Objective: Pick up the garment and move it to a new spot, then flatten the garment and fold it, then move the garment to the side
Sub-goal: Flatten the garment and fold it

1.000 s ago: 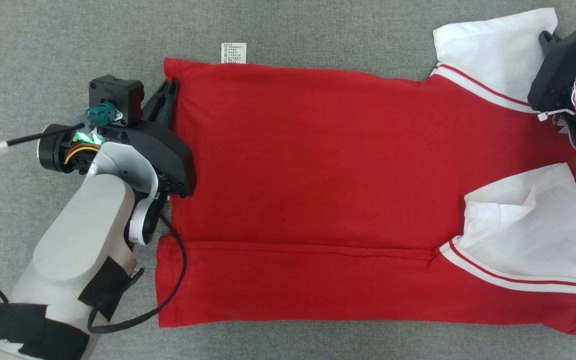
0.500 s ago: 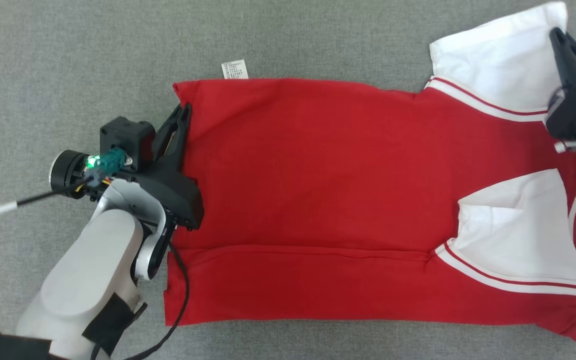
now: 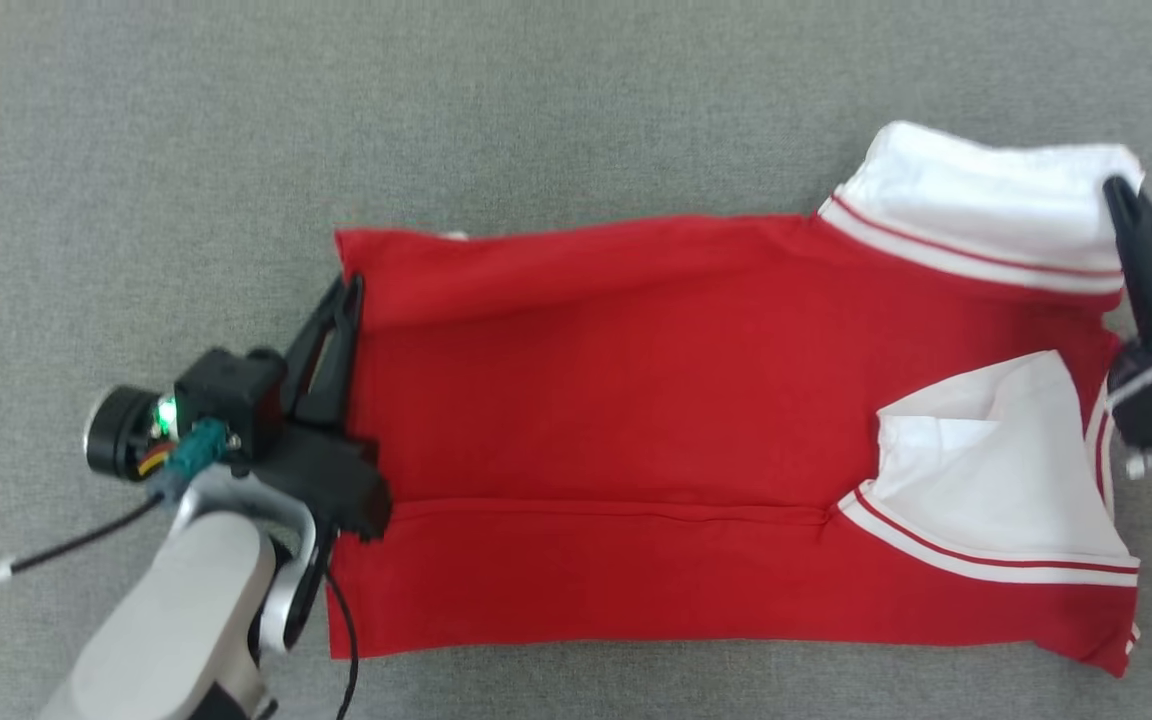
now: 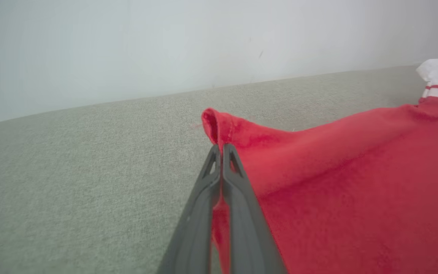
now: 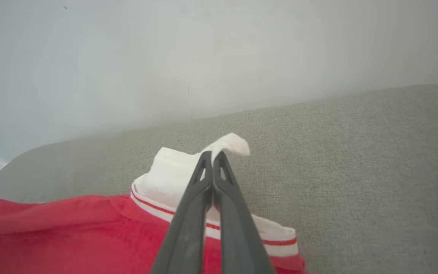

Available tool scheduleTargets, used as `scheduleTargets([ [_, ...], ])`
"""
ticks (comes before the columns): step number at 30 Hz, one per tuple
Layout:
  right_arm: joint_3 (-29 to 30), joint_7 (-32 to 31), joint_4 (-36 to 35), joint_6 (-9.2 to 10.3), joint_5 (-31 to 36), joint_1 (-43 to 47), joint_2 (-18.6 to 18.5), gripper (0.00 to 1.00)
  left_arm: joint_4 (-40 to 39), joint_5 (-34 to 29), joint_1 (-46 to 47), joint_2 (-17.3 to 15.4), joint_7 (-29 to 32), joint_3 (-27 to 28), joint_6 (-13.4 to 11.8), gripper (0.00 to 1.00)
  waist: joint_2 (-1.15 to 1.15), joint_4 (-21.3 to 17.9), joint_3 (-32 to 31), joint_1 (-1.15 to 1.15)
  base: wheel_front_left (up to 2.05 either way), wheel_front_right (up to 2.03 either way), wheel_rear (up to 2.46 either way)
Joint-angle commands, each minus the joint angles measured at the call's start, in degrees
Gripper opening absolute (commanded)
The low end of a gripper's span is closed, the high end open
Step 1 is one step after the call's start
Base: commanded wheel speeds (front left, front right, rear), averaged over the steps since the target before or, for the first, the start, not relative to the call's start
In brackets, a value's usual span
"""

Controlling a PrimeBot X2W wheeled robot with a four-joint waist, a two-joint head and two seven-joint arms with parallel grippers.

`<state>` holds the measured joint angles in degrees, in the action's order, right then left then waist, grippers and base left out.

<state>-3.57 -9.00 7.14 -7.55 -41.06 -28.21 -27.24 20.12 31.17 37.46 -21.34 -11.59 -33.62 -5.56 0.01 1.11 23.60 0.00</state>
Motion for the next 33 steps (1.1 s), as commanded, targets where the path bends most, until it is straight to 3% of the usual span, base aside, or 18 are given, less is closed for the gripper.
scheduleTargets([
  [1,0.1,0.6,-2.2,0.12,-1.9,3.3,-0.9,0.0,-0.6,0.2,-2.4,-0.5,-0.8,0.1,-0.3,0.0,-0.01,-0.6,-1.3,0.0,0.0,0.0,0.0],
  [9,0.7,-0.6,-7.6,0.12,-6.3,13.1,-3.1,0.0,-1.0,2.1,-8.8,-0.5,-2.1,0.7,-1.5,0.0,-0.01,-1.2,-3.7,0.0,0.0,0.0,0.0],
  [15,0.0,-4.9,-10.9,0.12,-9.7,19.5,-4.4,0.0,0.2,2.8,-12.3,-0.1,-2.7,1.3,-2.1,0.0,-0.01,-1.9,-5.6,0.0,0.0,0.0,0.0],
  [22,0.7,-8.1,-12.4,0.12,-10.8,24.2,-4.2,0.0,2.4,3.6,-15.1,0.2,-3.2,1.8,-2.4,0.03,-0.01,-2.6,-7.9,0.0,0.0,0.0,0.0],
  [24,0.5,-9.1,-12.7,0.12,-11.3,25.4,-3.8,0.0,3.0,3.6,-15.7,0.2,-3.2,1.7,-2.4,0.23,-0.01,-2.8,-8.5,0.0,0.0,0.0,0.0],
  [25,0.6,-9.7,-12.9,0.12,-11.4,26.4,-3.6,0.0,3.4,3.6,-16.0,0.3,-3.3,1.6,-2.5,0.66,-0.01,-3.0,-8.9,0.0,0.0,0.0,0.0],
  [26,0.5,-10.0,-13.1,0.12,-11.2,26.9,-3.3,0.0,3.9,3.6,-16.4,0.2,-3.3,1.6,-2.6,1.0,-0.01,-3.1,-9.0,0.0,0.0,0.0,0.0],
  [33,0.0,-12.7,-13.1,0.12,-10.1,29.2,-1.9,0.0,5.5,4.1,-18.1,0.3,-3.4,2.1,-3.2,1.0,-0.01,-3.6,-10.4,0.0,0.0,0.0,0.0],
])
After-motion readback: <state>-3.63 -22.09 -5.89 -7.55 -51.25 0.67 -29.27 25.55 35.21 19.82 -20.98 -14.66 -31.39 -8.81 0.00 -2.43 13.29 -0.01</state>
